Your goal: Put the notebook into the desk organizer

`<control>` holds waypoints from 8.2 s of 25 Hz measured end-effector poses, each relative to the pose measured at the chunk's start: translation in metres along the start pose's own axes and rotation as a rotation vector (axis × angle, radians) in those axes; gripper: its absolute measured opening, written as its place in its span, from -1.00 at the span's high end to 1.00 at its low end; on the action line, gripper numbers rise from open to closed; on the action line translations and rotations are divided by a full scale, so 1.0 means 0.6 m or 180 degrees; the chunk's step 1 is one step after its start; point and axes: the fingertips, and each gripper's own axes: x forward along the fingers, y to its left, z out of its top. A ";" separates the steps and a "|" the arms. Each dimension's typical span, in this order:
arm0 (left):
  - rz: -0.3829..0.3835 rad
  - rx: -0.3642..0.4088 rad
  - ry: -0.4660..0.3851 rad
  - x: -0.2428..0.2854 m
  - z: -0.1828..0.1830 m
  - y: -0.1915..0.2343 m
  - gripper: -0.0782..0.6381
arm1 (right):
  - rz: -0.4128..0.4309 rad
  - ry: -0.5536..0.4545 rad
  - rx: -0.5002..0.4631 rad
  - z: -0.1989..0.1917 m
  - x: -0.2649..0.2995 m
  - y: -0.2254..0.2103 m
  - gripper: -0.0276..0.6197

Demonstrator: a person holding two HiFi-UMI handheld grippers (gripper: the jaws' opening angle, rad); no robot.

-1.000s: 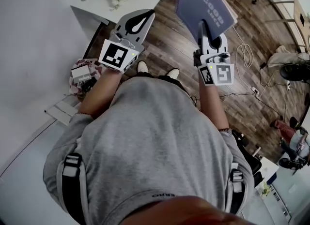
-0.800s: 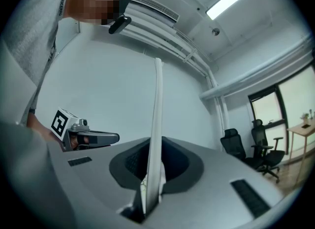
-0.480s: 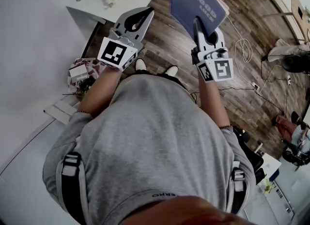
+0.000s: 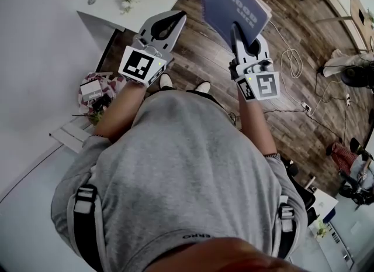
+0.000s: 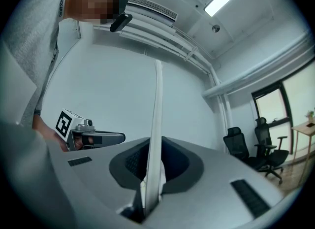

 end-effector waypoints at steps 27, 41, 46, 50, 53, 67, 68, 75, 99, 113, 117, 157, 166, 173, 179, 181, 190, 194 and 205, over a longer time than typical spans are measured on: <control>0.0211 0.0100 0.0045 0.164 -0.041 0.014 0.73 | 0.0193 -0.0018 0.0059 -0.020 0.046 -0.169 0.80; 0.0075 0.0020 -0.0005 0.284 -0.051 0.184 0.73 | 0.0091 0.0059 -0.0031 -0.022 0.224 -0.242 0.80; -0.0017 -0.0017 0.0004 0.307 -0.060 0.229 0.73 | 0.0018 0.0085 -0.0014 -0.030 0.273 -0.254 0.80; -0.0078 -0.0055 -0.0003 0.320 -0.067 0.256 0.73 | -0.0032 0.0096 0.0002 -0.035 0.302 -0.260 0.80; -0.0088 -0.0082 0.0029 0.331 -0.077 0.276 0.73 | -0.0042 0.0125 0.0014 -0.042 0.320 -0.266 0.80; 0.0170 -0.0024 0.0139 0.474 -0.105 0.312 0.73 | 0.0229 0.0148 0.0127 -0.056 0.391 -0.419 0.80; 0.0214 -0.0017 0.0142 0.489 -0.105 0.314 0.73 | 0.0274 0.0148 0.0127 -0.056 0.397 -0.435 0.80; 0.0522 0.0039 0.0189 0.583 -0.106 0.320 0.73 | 0.0578 0.0098 0.0169 -0.047 0.437 -0.542 0.80; 0.1492 0.0147 0.0230 0.671 -0.140 0.412 0.73 | 0.1561 0.0216 0.0359 -0.074 0.598 -0.648 0.80; 0.1949 0.0191 0.0161 0.641 -0.135 0.592 0.73 | 0.2225 0.0292 0.0396 -0.069 0.802 -0.579 0.80; 0.2038 0.0211 0.0092 0.629 -0.133 0.634 0.73 | 0.2370 0.0350 0.0437 -0.078 0.846 -0.552 0.80; 0.4280 0.0460 0.0351 0.564 -0.136 0.689 0.73 | 0.4110 0.2169 0.2107 -0.189 1.040 -0.416 0.79; 0.4420 0.0501 0.0439 0.542 -0.136 0.665 0.73 | 0.3963 0.2732 0.2393 -0.238 1.024 -0.397 0.79; 0.4305 0.0497 0.0347 0.530 -0.134 0.673 0.73 | 0.3749 0.2994 0.2633 -0.251 1.035 -0.392 0.79; 0.4209 0.0457 0.0329 0.517 -0.141 0.682 0.73 | 0.3681 0.3172 0.2734 -0.270 1.023 -0.373 0.79; 0.4188 0.0454 0.0337 0.516 -0.142 0.682 0.73 | 0.3707 0.3282 0.2785 -0.277 1.017 -0.368 0.79; 0.4151 0.0445 0.0343 0.512 -0.141 0.684 0.73 | 0.3767 0.3637 0.2834 -0.309 1.002 -0.354 0.79; 0.4135 0.0459 0.0332 0.514 -0.139 0.684 0.73 | 0.3745 0.3732 0.2724 -0.332 0.996 -0.353 0.79; 0.4117 0.0442 0.0365 0.514 -0.138 0.682 0.73 | 0.3649 0.3684 0.2180 -0.357 1.006 -0.350 0.67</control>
